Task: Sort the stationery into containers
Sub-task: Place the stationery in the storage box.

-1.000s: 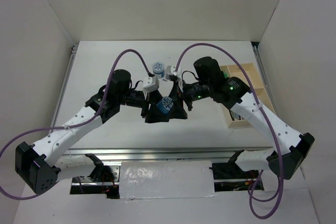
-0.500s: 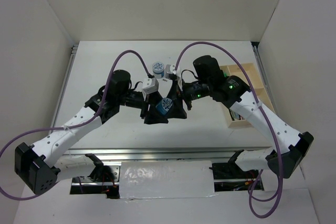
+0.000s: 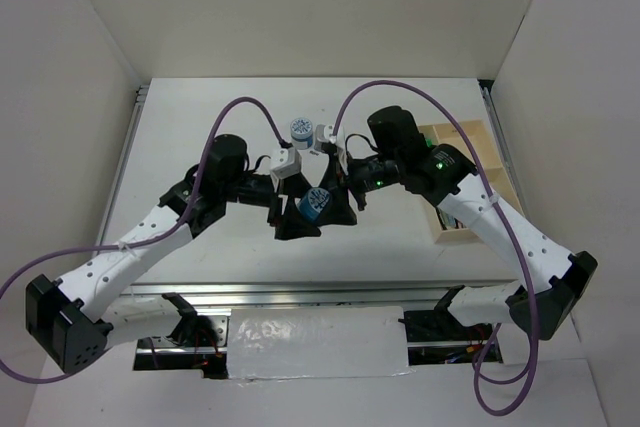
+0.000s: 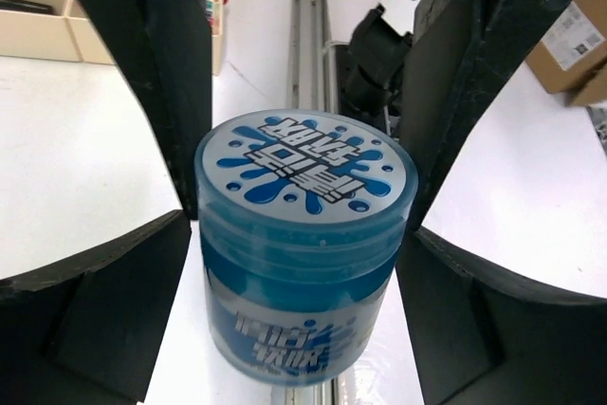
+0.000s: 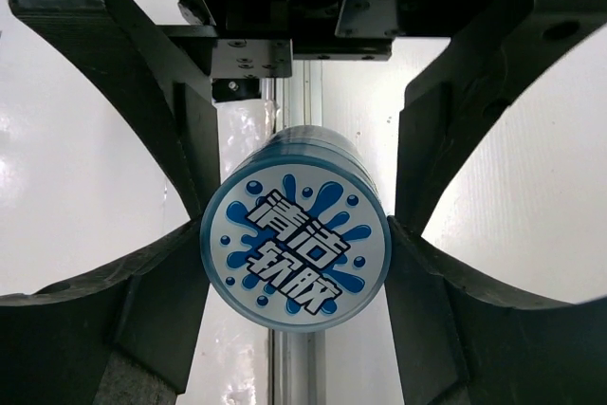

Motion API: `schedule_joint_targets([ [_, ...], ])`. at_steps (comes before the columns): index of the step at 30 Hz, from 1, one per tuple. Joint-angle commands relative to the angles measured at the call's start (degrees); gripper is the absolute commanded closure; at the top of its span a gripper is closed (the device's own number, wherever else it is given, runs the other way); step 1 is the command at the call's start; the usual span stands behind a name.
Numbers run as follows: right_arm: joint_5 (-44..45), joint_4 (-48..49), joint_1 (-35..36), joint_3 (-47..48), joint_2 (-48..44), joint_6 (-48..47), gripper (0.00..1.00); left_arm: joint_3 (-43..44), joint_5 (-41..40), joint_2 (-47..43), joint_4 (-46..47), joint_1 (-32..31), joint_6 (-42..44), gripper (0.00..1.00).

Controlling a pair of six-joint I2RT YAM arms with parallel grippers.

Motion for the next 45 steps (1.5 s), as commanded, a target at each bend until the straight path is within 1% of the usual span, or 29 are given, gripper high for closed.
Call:
schedule_joint_targets([
  [1, 0.0, -0.2, -0.9, 1.7, -0.8, 0.6, 0.97, 0.8, -3.1, -2.1, 1.1, 0.2, -0.8, 0.01],
  [2, 0.1, 0.1, -1.7, 1.1, -1.0, 0.8, 1.00, 0.6, -3.4, -2.3, 0.9, 0.7, -1.4, 0.01],
  [7, 1.1, -0.3, -4.5, -0.9, -2.6, 1.2, 1.00, 0.4, -6.6, -3.0, -2.2, 2.4, -2.4, 0.01],
  [8, 1.2, -0.5, -5.4, -1.6, -2.9, 1.2, 1.00, 0.8, -8.4, -2.7, -2.9, 3.8, -3.6, 0.01],
  [10, 2.0, -0.8, -9.1, -2.3, -3.7, 1.3, 1.00, 1.1, -9.2, -2.4, -6.7, 6.2, -4.5, 0.01],
  [11, 2.5, -1.1, -10.7, -3.0, -3.7, 0.9, 1.00, 1.0, -10.3, -2.4, -7.3, 9.1, -5.2, 0.01],
  [12, 3.1, -1.7, -14.5, -3.1, -3.5, 0.4, 1.00, 0.8, -10.4, -2.6, -8.3, 10.9, -5.7, 0.01],
  [13, 5.5, -2.0, -16.3, -3.5, -3.4, -0.4, 1.00, 0.4, -10.4, -2.8, -8.3, 14.4, -6.4, 0.01],
  [14, 7.1, -1.9, -20.5, -3.9, -3.3, -0.7, 1.00, 0.4, -10.9, -3.0, -8.6, 15.8, -6.5, 0.01],
  [15, 9.0, -1.3, -22.8, -4.5, -3.4, -0.8, 1.00, 0.5, -11.6, -3.0, -8.8, 17.1, -6.4, 0.01],
  [16, 13.7, 1.1, -25.2, -5.9, -3.3, -0.9, 1.00, 0.5, -12.9, -3.0, -9.0, 18.7, -6.4, 0.01],
  [18, 17.8, 2.9, -30.2, -7.0, -2.4, -2.0, 1.00, 1.5, -18.0, -2.3, -9.7, 19.1, -6.1, 0.01],
  [19, 20.9, 4.5, -35.6, -7.3, -1.3, -2.4, 1.00, 2.6, -19.6, -1.4, -10.9, 18.9, -5.9, 0.01],
  [20, 22.9, 4.9, -37.9, -6.8, -0.1, -3.7, 1.00, 3.3, -20.6, -0.8, -11.6, 18.9, -5.5, 0.01],
  [21, 24.4, 5.6, -43.0, -5.2, 3.1, -4.4, 1.00, 5.0, -21.8, 0.7, -13.0, 18.7, -5.2, 0.01],
  [23, 28.4, 6.9, -46.8, -3.1, 6.8, -4.7, 1.00, 6.7, -24.4, 2.1, -14.2, 18.1, -4.6, 0.01],
  [24, 29.0, 8.4, -50.1, -1.6, 10.6, -4.4, 1.00, 7.4, -27.2, 2.7, -15.0, 17.5, -3.7, 0.01],
  [25, 30.7, 9.3, -51.5, 0.8, 12.4, -3.1, 1.00, 8.2, -28.7, 3.7, -15.1, 17.5, -3.4, 0.01],
  [26, 31.2, 9.9, -52.5, 2.2, 15.6, -2.8, 1.00, 8.4, -29.3, 4.1, -15.1, 17.5, -2.8, 0.01],
  [28, 32.8, 11.6, -53.9, 5.6, 18.5, -2.2, 1.00, 9.0, -29.2, 4.9, -16.3, 17.3, -1.1, 0.01],
  [29, 34.6, 11.3, -53.9, 7.0, 21.9, -2.4, 1.00, 9.0, -29.7, 5.3, -16.5, 17.1, -1.1, 0.01],
  [32, 37.7, 9.9, -53.8, 12.8, 27.9, -2.2, 1.00, 8.6, -31.0, 6.2, -17.2, 16.8, -0.6, 0.01],
  [35, 40.0, 11.1, -53.3, 16.0, 31.6, -2.1, 1.00, 8.0, -31.5, 6.4, -16.8, 16.6, -0.7, 0.01],
  [38, 40.1, 13.3, -53.0, 17.2, 34.3, -2.4, 1.00, 7.2, -31.0, 6.3, -15.7, 16.6, -1.4, 0.01],
  [42, 39.8, 10.5, -52.9, 22.6, 39.5, -0.8, 1.00, 7.8, -30.8, 7.2, -16.3, 16.5, -1.6, 0.01],
  [45, 38.6, 11.3, -53.3, 22.4, 40.9, 0.5, 1.00, 8.0, -30.7, 7.5, -16.7, 16.4, -1.2, 0.01],
])
